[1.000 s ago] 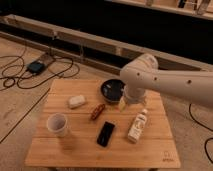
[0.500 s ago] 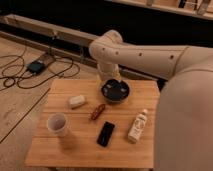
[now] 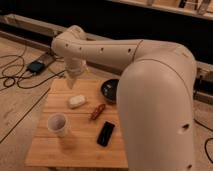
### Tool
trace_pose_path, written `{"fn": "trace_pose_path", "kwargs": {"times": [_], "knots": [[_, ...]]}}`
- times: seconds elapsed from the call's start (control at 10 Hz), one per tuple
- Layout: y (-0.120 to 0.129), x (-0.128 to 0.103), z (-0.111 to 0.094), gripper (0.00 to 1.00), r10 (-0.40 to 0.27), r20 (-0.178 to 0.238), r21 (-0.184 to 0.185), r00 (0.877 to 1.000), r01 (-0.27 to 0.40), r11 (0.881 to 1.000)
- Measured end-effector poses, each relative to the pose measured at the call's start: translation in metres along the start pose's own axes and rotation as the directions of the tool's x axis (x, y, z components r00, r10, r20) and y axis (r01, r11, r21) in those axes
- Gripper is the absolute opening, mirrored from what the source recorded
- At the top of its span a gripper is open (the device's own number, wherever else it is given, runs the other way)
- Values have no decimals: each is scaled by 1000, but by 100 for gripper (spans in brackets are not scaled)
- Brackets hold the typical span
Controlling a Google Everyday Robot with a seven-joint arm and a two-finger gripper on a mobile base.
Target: Move the arm in a circular motion
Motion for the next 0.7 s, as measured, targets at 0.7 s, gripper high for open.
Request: {"fn": "trace_pose_path", "kwargs": {"times": [0.7], "knots": [[93, 70, -12, 70, -106, -73, -119, 992, 97, 988]]}}
